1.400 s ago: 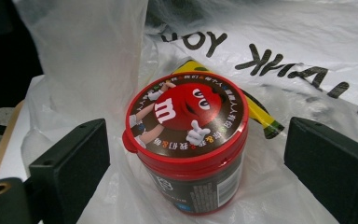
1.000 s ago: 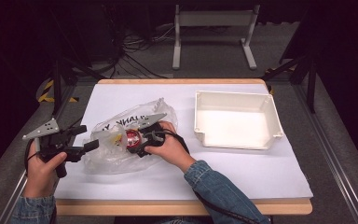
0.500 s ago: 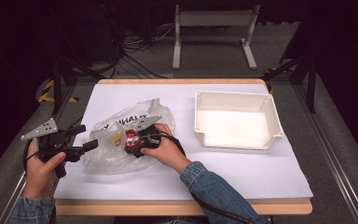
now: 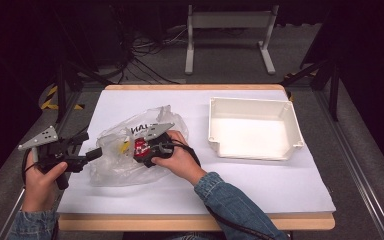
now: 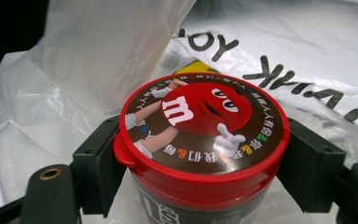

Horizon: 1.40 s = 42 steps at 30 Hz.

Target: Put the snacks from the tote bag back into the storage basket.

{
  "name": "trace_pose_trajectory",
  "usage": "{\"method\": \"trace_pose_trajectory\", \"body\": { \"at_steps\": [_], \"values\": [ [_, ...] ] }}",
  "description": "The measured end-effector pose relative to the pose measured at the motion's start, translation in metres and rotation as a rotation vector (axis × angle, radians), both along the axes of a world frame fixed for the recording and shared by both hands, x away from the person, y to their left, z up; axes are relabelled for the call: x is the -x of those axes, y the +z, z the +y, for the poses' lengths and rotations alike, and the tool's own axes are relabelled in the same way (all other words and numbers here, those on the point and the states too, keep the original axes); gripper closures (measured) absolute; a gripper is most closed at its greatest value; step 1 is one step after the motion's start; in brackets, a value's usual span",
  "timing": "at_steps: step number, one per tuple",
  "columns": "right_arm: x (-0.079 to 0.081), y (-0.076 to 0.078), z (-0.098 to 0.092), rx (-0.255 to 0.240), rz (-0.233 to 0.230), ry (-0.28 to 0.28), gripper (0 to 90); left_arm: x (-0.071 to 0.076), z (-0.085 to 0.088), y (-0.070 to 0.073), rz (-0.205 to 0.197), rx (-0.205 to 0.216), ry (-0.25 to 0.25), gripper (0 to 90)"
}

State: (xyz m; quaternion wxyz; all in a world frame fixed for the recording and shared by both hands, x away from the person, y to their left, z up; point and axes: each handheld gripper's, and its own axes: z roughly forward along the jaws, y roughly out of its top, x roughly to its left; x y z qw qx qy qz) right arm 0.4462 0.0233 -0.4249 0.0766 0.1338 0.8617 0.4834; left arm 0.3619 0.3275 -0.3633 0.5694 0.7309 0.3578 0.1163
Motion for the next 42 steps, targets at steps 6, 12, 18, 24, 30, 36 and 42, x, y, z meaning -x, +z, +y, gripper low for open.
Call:
{"method": "trace_pose_trajectory", "body": {
  "at_steps": [6,12,18,24,30,36,42],
  "values": [
    [-0.001,0.015,-0.005,-0.02,-0.016,-0.01,24.0,0.0,0.003,0.002,-0.007,0.011,0.007,7.8],
    [0.0,0.03,-0.009,-0.038,-0.027,-0.014,24.1,-0.001,0.006,0.003,-0.01,0.023,0.017,7.8],
    [-0.003,0.043,-0.015,-0.057,-0.028,-0.012,24.3,-0.001,0.01,0.003,0.0,0.02,0.038,7.8],
    [-0.004,0.055,-0.019,-0.069,-0.041,-0.013,24.4,-0.001,0.011,0.004,-0.006,0.013,0.032,7.5],
    [-0.004,0.066,-0.025,-0.087,-0.047,-0.015,24.4,0.0,0.01,0.004,-0.002,0.009,0.027,6.4],
    [-0.003,0.077,-0.029,-0.103,-0.055,-0.011,24.5,0.0,0.011,0.003,-0.004,0.004,0.024,6.3],
    [-0.001,0.086,-0.034,-0.11,-0.052,-0.007,24.6,0.0,0.011,0.003,-0.002,0.004,0.024,6.3]
  ]
}}
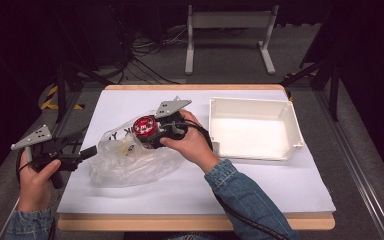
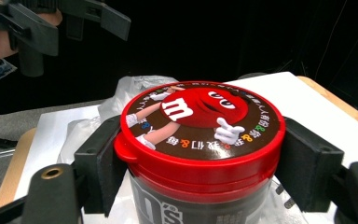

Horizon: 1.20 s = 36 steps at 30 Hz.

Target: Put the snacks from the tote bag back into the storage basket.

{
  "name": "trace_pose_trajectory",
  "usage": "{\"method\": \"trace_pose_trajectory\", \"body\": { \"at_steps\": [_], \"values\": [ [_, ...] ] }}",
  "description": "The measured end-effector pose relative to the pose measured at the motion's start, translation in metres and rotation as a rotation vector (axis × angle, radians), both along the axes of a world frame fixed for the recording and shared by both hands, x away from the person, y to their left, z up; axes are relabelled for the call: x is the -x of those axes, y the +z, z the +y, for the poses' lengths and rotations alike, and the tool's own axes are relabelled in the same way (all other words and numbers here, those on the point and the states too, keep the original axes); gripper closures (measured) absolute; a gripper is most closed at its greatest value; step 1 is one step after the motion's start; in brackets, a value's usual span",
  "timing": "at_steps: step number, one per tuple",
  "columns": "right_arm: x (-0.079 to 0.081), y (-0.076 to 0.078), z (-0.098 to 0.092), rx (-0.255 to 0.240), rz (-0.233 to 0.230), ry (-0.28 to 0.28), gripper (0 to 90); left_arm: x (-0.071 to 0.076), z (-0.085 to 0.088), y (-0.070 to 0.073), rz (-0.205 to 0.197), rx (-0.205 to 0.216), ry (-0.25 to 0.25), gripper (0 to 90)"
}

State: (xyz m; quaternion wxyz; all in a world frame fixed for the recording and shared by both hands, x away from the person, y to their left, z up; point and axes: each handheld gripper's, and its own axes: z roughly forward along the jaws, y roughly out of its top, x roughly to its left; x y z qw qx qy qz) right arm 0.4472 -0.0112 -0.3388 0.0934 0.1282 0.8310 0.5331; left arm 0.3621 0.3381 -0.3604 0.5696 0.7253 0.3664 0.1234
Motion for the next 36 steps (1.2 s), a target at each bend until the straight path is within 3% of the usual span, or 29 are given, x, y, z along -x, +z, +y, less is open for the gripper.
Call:
{"method": "trace_pose_trajectory", "body": {
  "at_steps": [8,22,36],
  "values": [
    [0.003,0.012,-0.013,-0.007,-0.018,-0.005,24.7,0.0,-0.001,0.0,-0.001,-0.002,-0.002,6.3],
    [0.007,0.042,-0.053,-0.041,-0.059,-0.047,24.7,-0.002,-0.002,0.0,-0.004,-0.01,-0.003,6.3],
    [0.001,0.053,-0.094,-0.068,-0.078,-0.116,24.8,-0.002,-0.002,-0.002,0.004,-0.021,0.011,6.5]
  ]
}}
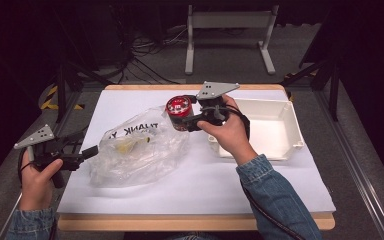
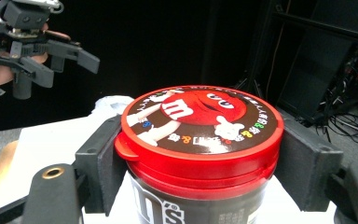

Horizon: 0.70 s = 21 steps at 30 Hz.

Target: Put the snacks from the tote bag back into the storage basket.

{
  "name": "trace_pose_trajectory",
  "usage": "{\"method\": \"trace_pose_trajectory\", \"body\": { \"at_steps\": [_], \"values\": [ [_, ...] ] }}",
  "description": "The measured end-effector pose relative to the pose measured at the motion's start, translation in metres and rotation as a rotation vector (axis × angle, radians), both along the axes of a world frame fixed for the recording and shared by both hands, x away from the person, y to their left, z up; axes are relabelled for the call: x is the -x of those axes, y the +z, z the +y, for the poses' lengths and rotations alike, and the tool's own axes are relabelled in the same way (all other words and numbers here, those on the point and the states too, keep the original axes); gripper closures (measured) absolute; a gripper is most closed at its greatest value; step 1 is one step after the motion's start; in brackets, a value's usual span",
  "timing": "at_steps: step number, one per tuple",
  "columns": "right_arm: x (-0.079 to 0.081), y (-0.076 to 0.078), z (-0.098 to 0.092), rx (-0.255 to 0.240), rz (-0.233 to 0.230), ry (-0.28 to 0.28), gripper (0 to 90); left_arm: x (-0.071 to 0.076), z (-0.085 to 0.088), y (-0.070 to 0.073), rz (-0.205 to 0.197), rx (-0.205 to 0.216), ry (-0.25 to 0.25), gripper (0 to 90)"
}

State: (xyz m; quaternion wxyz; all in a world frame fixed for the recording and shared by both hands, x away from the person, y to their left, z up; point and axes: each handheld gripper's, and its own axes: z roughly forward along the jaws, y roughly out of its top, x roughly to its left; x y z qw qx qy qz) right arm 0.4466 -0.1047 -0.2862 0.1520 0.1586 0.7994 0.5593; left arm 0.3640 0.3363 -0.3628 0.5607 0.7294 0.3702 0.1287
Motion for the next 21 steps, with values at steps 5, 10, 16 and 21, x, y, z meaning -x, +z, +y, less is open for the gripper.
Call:
{"method": "trace_pose_trajectory", "body": {
  "at_steps": [5,10,16,21],
  "values": [
    [-0.005,0.001,-0.016,-0.013,0.004,-0.022,24.9,0.003,0.002,-0.002,0.002,-0.008,0.013,6.3],
    [-0.01,0.001,-0.034,-0.03,-0.002,-0.042,24.9,0.007,0.001,-0.004,0.009,-0.011,0.02,6.1],
    [-0.019,0.0,-0.053,-0.039,-0.013,-0.079,24.9,0.01,-0.001,-0.006,0.018,-0.016,0.019,5.9],
    [-0.025,-0.002,-0.067,-0.042,-0.013,-0.108,24.9,0.011,-0.003,-0.007,0.023,-0.016,0.02,5.8]
  ]
}}
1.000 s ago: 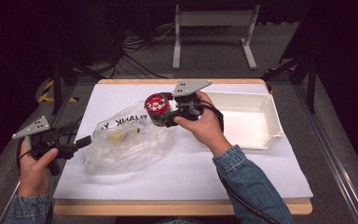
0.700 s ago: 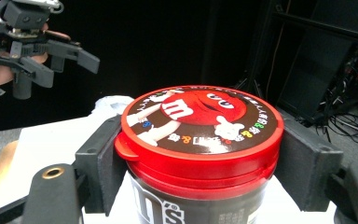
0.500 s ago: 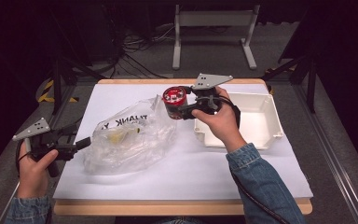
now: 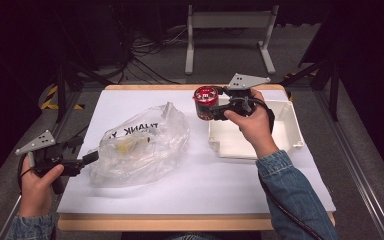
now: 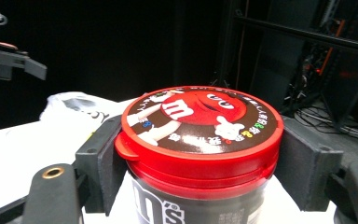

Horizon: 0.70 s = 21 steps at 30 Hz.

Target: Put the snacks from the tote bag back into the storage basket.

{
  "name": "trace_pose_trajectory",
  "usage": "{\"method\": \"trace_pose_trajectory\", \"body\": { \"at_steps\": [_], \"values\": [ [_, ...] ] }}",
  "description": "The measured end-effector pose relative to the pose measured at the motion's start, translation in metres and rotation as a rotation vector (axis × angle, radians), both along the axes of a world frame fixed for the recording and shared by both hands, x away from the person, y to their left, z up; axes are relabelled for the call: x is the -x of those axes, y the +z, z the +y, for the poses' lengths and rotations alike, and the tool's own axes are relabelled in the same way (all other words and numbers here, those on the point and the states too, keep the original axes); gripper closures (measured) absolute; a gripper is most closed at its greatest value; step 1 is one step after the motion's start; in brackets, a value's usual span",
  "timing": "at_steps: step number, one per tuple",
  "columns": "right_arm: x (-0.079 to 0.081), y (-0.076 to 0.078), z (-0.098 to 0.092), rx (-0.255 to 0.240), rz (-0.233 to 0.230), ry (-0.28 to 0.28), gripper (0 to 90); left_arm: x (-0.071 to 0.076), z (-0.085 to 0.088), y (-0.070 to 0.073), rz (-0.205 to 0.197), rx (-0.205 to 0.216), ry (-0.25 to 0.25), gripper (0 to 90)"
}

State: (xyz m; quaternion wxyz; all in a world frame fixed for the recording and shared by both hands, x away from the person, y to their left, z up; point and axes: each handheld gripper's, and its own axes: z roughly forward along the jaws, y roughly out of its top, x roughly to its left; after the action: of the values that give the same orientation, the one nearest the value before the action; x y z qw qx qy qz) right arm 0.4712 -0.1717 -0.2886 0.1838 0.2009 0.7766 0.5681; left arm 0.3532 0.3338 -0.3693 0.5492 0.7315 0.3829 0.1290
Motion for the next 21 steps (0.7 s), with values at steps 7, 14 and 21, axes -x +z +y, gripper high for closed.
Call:
{"method": "trace_pose_trajectory", "body": {
  "at_steps": [7,14,21],
  "values": [
    [-0.007,-0.001,-0.017,0.007,-0.006,-0.044,24.9,-0.001,0.0,-0.001,-0.004,0.006,-0.01,5.5],
    [-0.019,-0.006,-0.033,0.014,0.011,-0.094,25.0,-0.003,-0.002,-0.001,-0.001,0.003,-0.018,5.2],
    [-0.031,-0.015,-0.042,0.045,0.024,-0.144,25.0,-0.005,-0.004,-0.002,0.0,0.001,-0.02,5.1]
  ]
}}
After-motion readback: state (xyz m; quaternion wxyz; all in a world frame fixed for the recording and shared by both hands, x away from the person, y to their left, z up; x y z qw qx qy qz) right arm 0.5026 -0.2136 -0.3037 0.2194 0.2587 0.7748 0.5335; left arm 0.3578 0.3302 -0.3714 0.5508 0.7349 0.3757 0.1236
